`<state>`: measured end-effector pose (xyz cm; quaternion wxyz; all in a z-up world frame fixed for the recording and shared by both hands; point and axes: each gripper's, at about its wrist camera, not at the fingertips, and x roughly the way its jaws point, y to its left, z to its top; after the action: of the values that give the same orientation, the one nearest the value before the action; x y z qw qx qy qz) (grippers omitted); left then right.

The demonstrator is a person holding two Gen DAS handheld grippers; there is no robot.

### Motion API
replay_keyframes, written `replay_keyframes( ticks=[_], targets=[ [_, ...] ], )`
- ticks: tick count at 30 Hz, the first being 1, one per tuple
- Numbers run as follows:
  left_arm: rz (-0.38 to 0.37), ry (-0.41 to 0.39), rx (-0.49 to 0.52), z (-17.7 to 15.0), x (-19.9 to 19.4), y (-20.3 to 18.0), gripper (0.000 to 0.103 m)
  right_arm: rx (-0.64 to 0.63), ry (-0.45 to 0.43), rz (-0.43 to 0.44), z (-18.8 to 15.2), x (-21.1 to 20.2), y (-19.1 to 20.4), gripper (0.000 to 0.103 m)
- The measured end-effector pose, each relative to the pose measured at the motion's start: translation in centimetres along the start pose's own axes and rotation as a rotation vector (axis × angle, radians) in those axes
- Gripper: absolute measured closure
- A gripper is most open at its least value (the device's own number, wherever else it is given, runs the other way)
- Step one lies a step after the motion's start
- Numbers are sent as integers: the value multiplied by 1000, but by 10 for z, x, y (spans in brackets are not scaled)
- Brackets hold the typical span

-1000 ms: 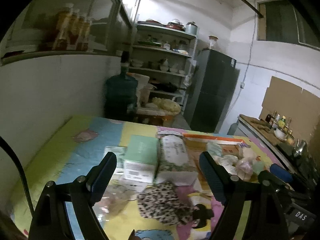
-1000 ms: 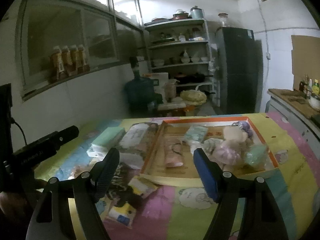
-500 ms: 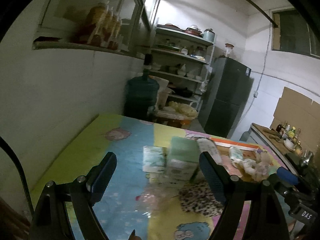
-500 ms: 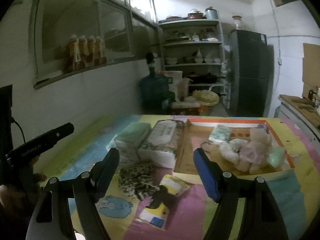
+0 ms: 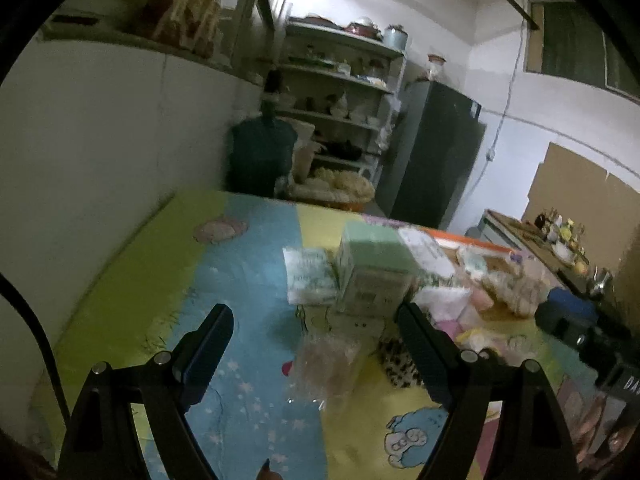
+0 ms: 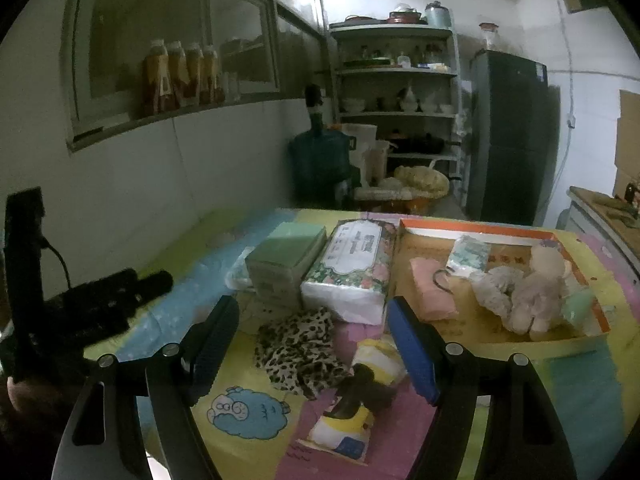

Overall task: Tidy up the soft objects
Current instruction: 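Grasp the clear plastic bag with left gripper while right grasps the leopard-print cloth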

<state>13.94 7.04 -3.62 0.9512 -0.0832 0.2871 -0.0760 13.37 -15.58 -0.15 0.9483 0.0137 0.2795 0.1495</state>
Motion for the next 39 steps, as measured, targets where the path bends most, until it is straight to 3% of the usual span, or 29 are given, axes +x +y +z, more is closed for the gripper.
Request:
replay_keyframes(
  ticks=[15, 18, 20, 21, 24, 32, 39],
  targets=[
    [-31, 163, 91, -21, 54, -4, 19, -1, 59, -11, -7, 26, 10, 25],
    [-39, 185, 74, -24, 60, -3, 31, 1, 68, -13, -7, 29, 9, 25],
    [-45, 186, 60, -24, 62, -1, 39, 2, 76, -11, -7, 33, 9, 25],
    [-55, 186, 53, -25, 62, 0, 48, 3, 81, -9, -8, 35, 9, 25],
    [-55, 176, 39, -26, 60, 2, 52, -1, 100, 6, -10, 42, 11, 25],
    [-53, 149, 21, -23, 53, 10, 55, -21, 178, 53, -17, 74, 20, 25],
    [-43, 118, 1, -15, 41, 23, 55, -34, 254, 42, -24, 105, 23, 25]
  ],
)
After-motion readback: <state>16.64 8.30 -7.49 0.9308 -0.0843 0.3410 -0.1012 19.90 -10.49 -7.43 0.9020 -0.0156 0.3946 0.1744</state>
